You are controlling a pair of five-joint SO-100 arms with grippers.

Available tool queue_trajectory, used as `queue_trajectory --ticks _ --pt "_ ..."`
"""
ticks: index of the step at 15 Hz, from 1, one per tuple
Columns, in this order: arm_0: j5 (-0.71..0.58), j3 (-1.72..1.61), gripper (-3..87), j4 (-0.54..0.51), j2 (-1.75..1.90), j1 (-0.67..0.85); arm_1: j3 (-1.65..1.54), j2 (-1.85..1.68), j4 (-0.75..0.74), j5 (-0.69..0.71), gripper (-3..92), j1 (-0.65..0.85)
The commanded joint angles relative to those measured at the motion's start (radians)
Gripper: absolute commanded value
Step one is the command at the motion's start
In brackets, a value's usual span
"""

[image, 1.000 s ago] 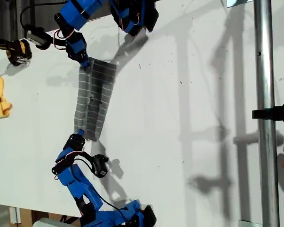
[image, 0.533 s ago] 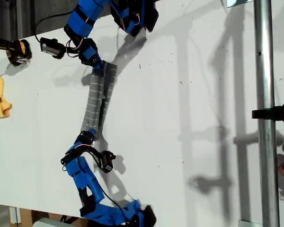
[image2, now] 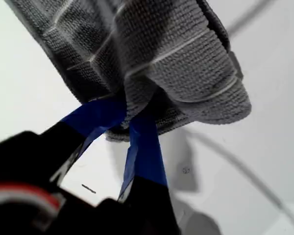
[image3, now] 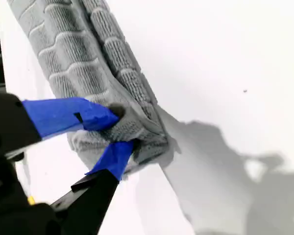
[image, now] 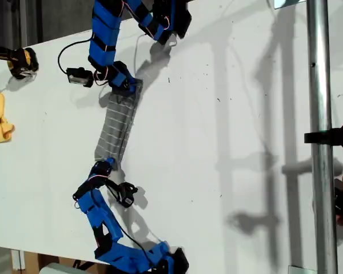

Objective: Grasp corners of a towel and fold twice.

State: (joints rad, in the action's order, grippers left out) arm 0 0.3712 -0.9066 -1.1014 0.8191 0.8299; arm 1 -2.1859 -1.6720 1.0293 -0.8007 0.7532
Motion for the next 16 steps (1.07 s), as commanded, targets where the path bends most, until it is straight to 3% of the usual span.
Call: queue_trajectory --ticks 1,3,6,9,12,16 --pt "-0.023 0.051 21.6 -0.023 0.02 0.048 0.097 0.058 0.058 -0.008 19.9 -0.011" --pt "-0.034 0.067 18.0 -0.074 0.04 0.048 0.163 0.048 0.144 -0.032 33.7 -0.038" --pt "-0.023 0.066 14.0 -0.16 0.144 0.057 0.236 -0.132 0.301 -0.041 37.9 -0.06" --pt "-0.015 0.063 11.6 -0.227 0.267 0.06 0.331 -0.287 0.468 -0.041 38.0 -0.052" --pt "-0.003 0.052 10.6 -0.264 0.388 0.067 0.351 -0.382 0.545 -0.038 38.0 -0.023" --pt "0.034 0.002 10.5 -0.36 0.515 0.067 0.287 -0.634 0.655 -0.034 36.9 0.144"
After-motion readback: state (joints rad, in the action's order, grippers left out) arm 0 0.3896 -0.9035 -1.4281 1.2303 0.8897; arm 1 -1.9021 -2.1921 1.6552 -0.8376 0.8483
